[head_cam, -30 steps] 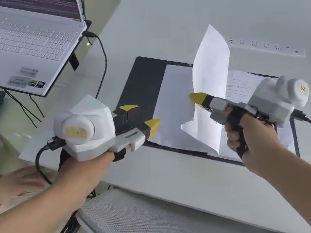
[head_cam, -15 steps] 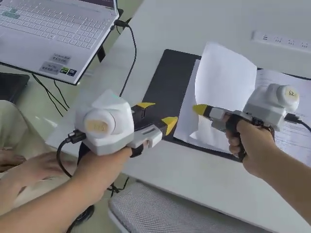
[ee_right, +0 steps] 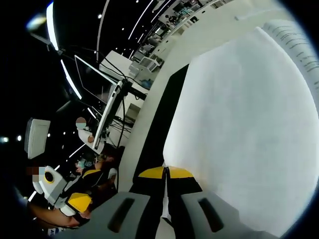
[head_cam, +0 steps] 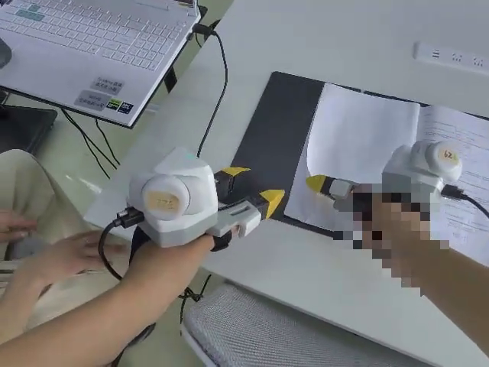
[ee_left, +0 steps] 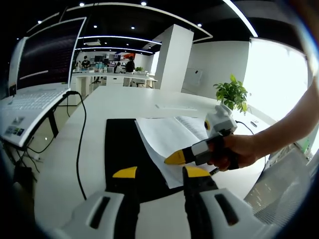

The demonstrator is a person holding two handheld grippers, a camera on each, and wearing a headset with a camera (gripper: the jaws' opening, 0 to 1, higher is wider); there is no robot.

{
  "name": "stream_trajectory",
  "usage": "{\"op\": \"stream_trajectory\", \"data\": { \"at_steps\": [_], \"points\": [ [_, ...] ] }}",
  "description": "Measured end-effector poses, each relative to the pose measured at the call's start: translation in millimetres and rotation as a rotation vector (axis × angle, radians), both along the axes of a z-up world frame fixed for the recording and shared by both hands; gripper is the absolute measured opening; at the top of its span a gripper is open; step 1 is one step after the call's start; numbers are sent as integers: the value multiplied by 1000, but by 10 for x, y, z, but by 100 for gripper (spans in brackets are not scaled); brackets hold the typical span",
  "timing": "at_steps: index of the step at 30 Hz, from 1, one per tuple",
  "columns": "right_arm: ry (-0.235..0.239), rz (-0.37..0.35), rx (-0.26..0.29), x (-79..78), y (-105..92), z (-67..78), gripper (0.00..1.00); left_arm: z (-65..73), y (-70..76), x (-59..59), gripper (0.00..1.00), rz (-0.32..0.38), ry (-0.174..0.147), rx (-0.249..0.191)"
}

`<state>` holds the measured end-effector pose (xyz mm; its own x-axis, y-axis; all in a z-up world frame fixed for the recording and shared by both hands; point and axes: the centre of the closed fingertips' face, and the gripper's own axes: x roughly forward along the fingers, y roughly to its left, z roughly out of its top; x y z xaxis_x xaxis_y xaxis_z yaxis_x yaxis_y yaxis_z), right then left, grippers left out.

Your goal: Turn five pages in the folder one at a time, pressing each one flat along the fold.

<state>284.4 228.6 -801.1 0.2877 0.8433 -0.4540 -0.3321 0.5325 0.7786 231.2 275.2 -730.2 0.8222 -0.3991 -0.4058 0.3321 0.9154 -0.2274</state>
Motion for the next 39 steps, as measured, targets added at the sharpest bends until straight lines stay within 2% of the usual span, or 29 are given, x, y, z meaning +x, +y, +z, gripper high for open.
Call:
{"op": "stream_trajectory", "data": {
  "at_steps": [11, 13, 15, 17, 19, 21, 23, 25, 27, 30, 33, 34, 38, 39],
  "points": [
    [13, -6, 48, -44, 70, 6, 6, -139, -33, -4, 33, -19, 24, 13],
    [15, -11, 71, -49, 92, 31, 6, -158, -41, 2, 33, -24, 30, 12],
    [21, 19, 98, -120, 151, 60, 5, -179, -51, 14, 33, -31, 31, 17],
    [29, 24, 99, -157, 177, 38, 5, -211, -69, 24, 32, -41, 39, 25],
    [24, 21, 106, -177, 176, 42, 4, -236, -107, 36, 28, -57, 45, 15],
    [29, 9, 116, -171, 161, 55, 4, -265, -179, 53, 22, -89, 41, 25],
    [20, 7, 133, -164, 144, 99, 3, -296, -230, 84, 20, -108, 36, 37],
    [5, -5, 146, -124, 101, 155, 3, -319, -306, 129, 20, -121, 35, 19],
    [-3, -12, 160, -101, 70, 207, 3, -379, -377, 165, 17, -136, 43, 22],
    [-38, -20, 207, -44, 1, 365, 3, -445, -534, 221, 15, -178, 32, 10],
    [-80, -28, 221, 40, -120, 467, 3, -509, -675, 269, 11, -222, 15, 24],
    [-83, -28, 224, 62, -156, 483, 3, -542, -706, 280, 10, -230, 18, 29],
    [-116, -23, 192, 162, -330, 463, 3, -676, -781, 311, 9, -236, 43, 33],
    [-133, -18, 169, 193, -396, 445, 3, -703, -799, 304, 8, -241, 49, 35]
  ]
}}
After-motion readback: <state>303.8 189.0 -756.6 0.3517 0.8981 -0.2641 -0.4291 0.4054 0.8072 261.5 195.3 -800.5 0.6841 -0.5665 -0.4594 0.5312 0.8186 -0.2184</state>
